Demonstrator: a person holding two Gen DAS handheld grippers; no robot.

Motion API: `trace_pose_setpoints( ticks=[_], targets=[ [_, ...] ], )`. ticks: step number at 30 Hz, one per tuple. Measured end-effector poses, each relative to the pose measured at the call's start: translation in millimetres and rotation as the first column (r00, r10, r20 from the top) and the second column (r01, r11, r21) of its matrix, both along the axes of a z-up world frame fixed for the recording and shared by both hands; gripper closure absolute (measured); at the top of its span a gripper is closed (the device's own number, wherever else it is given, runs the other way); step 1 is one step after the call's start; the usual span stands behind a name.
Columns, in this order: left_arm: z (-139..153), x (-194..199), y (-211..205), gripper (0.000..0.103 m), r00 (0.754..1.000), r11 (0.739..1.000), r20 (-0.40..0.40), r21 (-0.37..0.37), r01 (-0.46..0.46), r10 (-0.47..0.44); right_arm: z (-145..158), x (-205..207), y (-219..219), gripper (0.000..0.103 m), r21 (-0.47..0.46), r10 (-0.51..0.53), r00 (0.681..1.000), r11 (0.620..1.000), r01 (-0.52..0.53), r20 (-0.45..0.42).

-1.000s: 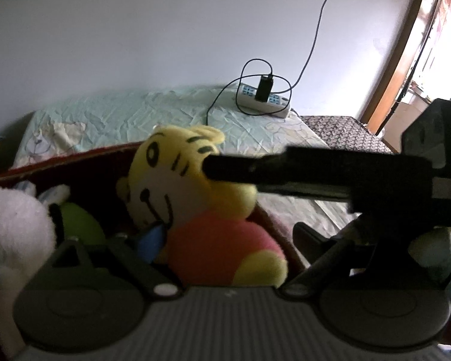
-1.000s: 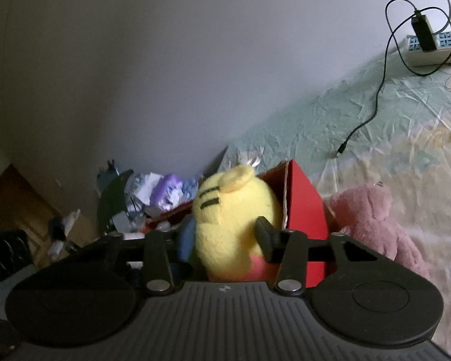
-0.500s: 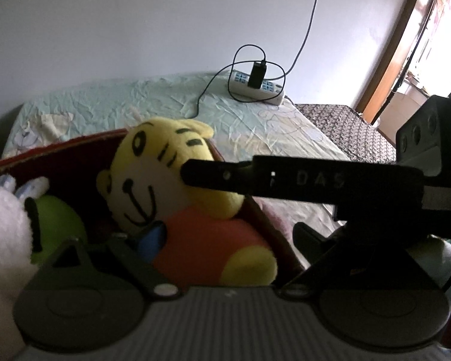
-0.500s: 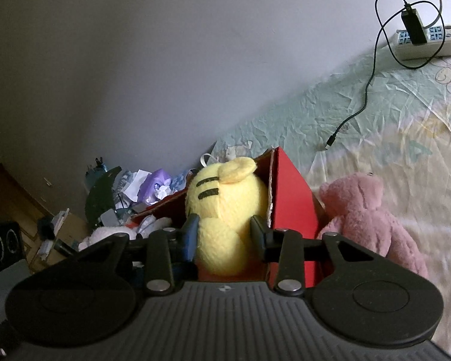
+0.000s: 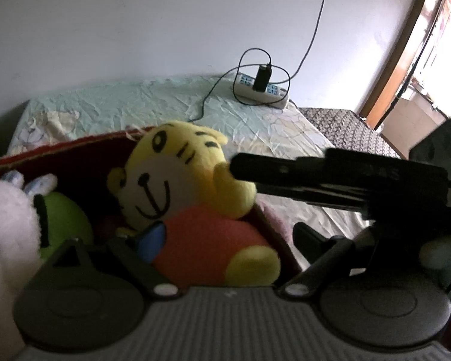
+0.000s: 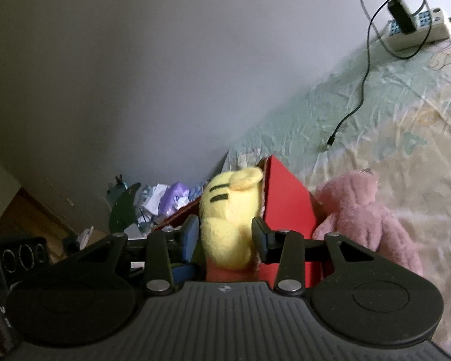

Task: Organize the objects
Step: 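Lower the yellow tiger plush into the red box and open the right tool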

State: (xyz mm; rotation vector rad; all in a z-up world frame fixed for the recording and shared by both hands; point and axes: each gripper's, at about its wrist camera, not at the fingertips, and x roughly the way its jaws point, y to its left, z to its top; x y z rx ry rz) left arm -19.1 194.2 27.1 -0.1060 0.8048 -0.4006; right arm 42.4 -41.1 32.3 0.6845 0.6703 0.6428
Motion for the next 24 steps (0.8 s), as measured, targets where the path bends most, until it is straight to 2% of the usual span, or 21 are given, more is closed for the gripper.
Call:
trace_pose_setpoints(
  ticks=[9,17,24],
  targets=[
    [9,-7,-11,0.012,1.0,0.999,0.018,0.036,-0.016,0.016,-10,-3,-33,0.059,0.004,-0.101,0.994,0.995,0.101,-0.044],
    [-1,3,-26,0.012,0.995,0.993,-0.058,0.087,-0.076,0.081,-17,-10,-36,0.059,0.004,-0.071,0.996,0.997,0.071,-0.055],
    [-6,5,-34,0.012,0.986,0.983,-0.087,0.123,-0.132,0.144,-18,-12,-43,0.059,0.011,-0.054,0.996,0.998,0.055,-0.065]
  ],
)
